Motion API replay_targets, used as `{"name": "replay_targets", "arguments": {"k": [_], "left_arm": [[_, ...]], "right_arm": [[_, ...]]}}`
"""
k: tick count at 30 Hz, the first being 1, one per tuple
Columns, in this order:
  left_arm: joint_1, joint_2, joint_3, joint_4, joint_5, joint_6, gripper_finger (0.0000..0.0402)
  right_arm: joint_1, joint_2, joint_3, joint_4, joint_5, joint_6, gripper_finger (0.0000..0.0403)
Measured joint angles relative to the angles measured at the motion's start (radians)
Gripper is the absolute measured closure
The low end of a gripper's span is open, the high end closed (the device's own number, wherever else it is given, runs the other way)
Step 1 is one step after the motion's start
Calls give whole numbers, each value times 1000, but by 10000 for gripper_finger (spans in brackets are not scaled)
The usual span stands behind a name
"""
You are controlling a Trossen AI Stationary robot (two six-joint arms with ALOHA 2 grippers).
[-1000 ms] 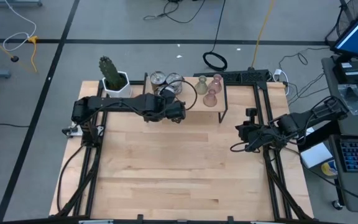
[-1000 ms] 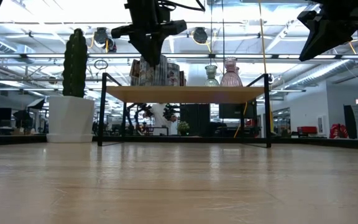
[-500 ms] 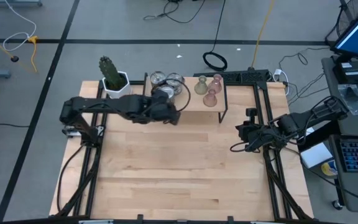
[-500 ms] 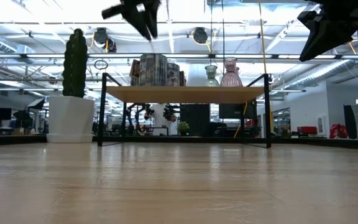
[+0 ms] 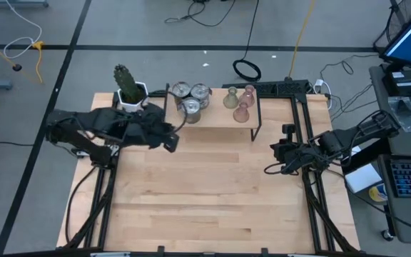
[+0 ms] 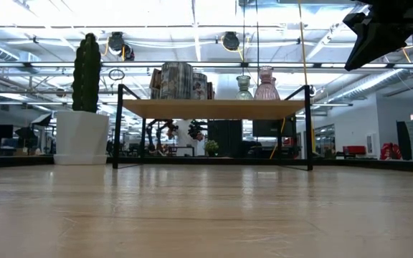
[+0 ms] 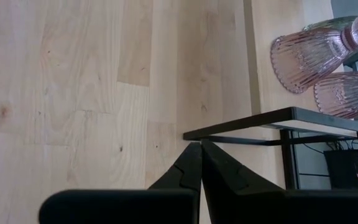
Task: Pick & Place candle stick holders
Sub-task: Return to Home Position
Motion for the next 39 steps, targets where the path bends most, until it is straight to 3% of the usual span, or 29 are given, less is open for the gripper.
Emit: {"name": "replay_targets", "arguments": {"k": [6, 25, 30, 39], "left_arm": [[-63, -28, -1, -94, -80, -29, 325], [-101, -93, -30, -285, -91, -27, 325], [-102, -209, -213, -207, -81, -110, 325], [-113, -472, -665, 238, 32, -54, 325]], "right_arm": [[0, 0, 0, 0, -1, 0, 403], [0, -116, 0, 90, 1, -28, 403], [0, -144, 0, 159, 1, 3, 403], [0, -165, 0, 444, 1, 3, 403]]}}
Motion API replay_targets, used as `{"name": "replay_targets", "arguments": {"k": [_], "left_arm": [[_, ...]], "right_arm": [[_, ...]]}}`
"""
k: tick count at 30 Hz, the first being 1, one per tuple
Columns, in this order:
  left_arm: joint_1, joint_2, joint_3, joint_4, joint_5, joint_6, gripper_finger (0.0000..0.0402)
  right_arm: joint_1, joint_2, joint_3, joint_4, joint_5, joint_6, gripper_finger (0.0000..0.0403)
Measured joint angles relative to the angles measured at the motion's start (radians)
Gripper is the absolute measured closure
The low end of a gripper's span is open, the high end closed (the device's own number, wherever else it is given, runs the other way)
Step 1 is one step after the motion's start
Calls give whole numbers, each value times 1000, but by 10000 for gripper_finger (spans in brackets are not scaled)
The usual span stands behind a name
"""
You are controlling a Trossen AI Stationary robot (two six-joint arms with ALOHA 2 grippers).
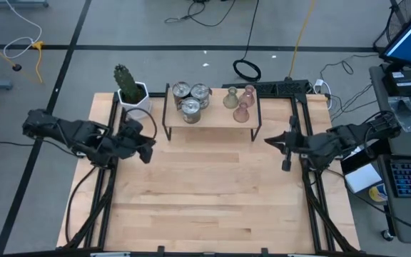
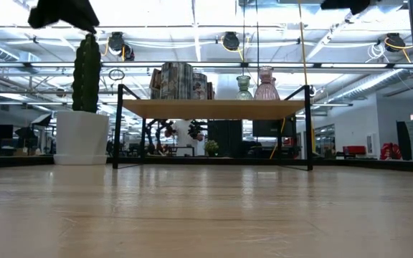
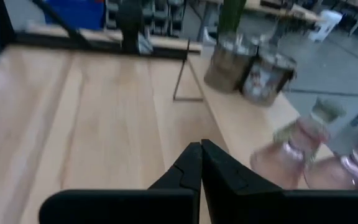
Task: Pick & Place candle stick holders
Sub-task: Return to Home Position
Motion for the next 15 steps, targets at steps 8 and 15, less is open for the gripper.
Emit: {"name": "replay_targets", "arguments": {"k": [8, 15], "left_arm": [[0, -165, -331, 478, 77, 177, 325], [2, -281, -525, 794, 79, 302, 325]], "right_arm": [[0, -1, 0, 57, -2, 46, 403], [0, -8, 0, 13, -50, 74, 403]]}}
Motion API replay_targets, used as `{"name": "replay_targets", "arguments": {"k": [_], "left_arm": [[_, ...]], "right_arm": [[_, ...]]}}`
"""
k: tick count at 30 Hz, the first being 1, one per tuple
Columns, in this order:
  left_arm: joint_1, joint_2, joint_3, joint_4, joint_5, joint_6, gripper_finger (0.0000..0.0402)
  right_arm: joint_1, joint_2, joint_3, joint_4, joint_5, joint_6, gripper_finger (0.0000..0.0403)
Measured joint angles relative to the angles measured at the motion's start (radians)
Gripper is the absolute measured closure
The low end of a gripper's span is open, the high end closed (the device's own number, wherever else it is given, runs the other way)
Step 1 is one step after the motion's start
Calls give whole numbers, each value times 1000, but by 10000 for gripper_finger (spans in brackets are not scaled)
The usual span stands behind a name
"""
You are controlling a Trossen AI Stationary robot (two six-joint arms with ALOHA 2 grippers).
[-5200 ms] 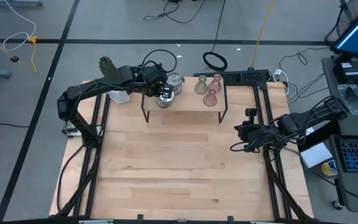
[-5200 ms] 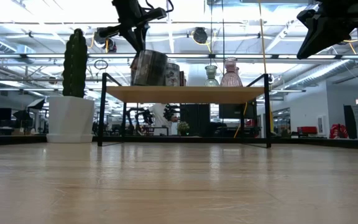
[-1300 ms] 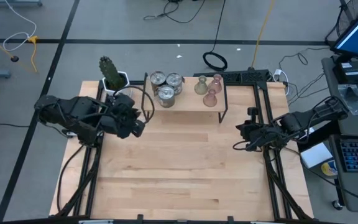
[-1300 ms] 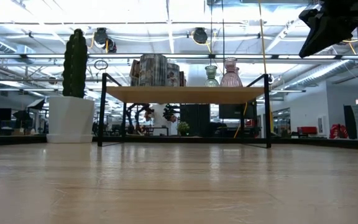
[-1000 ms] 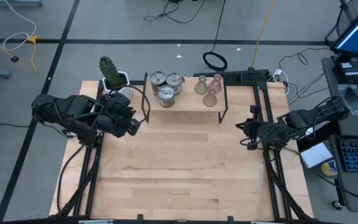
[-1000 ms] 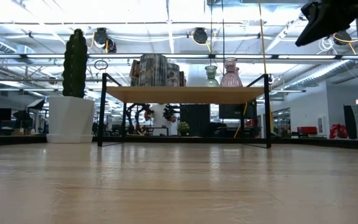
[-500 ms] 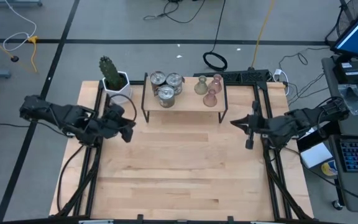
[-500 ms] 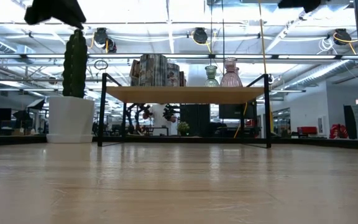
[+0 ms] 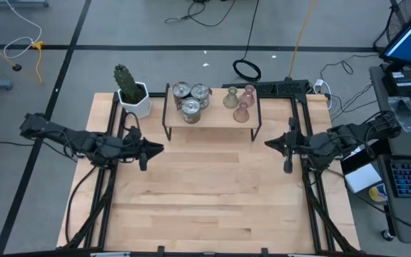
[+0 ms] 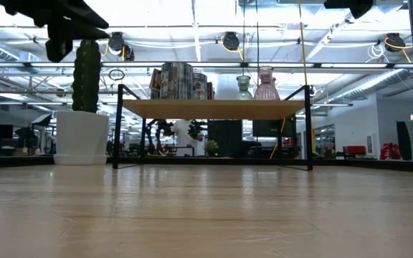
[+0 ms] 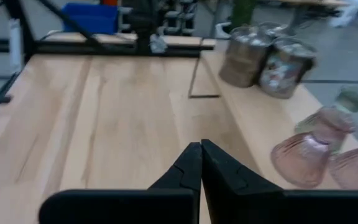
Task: Pick & Place candle stick holders
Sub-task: Return to Home Position
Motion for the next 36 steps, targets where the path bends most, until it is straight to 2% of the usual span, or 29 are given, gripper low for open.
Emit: {"name": "replay_targets", "arguments": {"k": [4, 12, 20, 24, 31, 36], "left_arm": [[11, -52, -77, 74, 2, 25, 325], [102, -119, -175, 125, 105, 35, 325], [207, -154, -223, 244, 200, 128, 326], [236, -173, -251, 260, 212, 135, 326], [273, -186, -388, 527, 280, 131, 326], [293, -186, -471, 609, 289, 99, 326]], "right_arm": [[0, -9, 0, -16, -56, 4, 403], [0, -71, 0, -26, -56, 28, 403], [0, -148, -3, -53, -55, 55, 403], [0, -181, -55, -46, -56, 113, 403], [0, -248, -197, 80, -56, 132, 403], [0, -321, -235, 90, -56, 166, 403]]}}
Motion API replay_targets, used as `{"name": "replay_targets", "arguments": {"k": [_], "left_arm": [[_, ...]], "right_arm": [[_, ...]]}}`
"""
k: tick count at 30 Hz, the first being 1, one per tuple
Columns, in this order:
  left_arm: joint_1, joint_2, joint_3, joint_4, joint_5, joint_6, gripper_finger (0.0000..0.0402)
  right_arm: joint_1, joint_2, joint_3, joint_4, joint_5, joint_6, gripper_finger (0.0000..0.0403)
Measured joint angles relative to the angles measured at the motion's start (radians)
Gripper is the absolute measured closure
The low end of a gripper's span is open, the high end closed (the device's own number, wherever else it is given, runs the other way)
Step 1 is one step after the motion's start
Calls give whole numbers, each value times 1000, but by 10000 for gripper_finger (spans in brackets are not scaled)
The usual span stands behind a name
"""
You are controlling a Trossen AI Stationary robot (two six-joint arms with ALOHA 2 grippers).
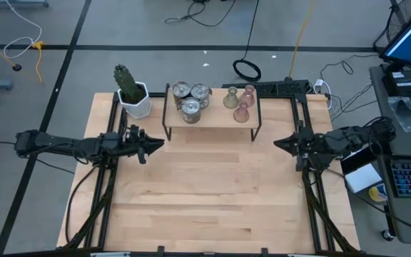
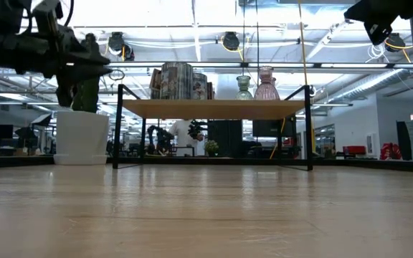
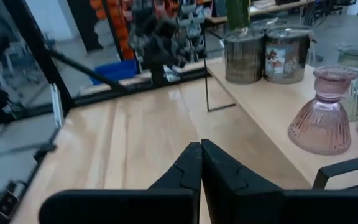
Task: Pick & Place candle stick holders
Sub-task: Return to Home Position
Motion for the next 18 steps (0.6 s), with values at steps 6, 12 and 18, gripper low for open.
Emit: {"name": "replay_targets", "arguments": {"k": [6, 12, 18], "left_arm": [[40, 0, -15, 3, 18, 28, 326], [85, 0, -15, -2, 69, 55, 326], [124, 0, -15, -3, 107, 66, 326]], "right_arm": [[0, -121, -27, 0, 0, 18, 403], [0, -206, -62, -10, 0, 17, 403], [0, -291, -149, -23, 0, 73, 403]]}}
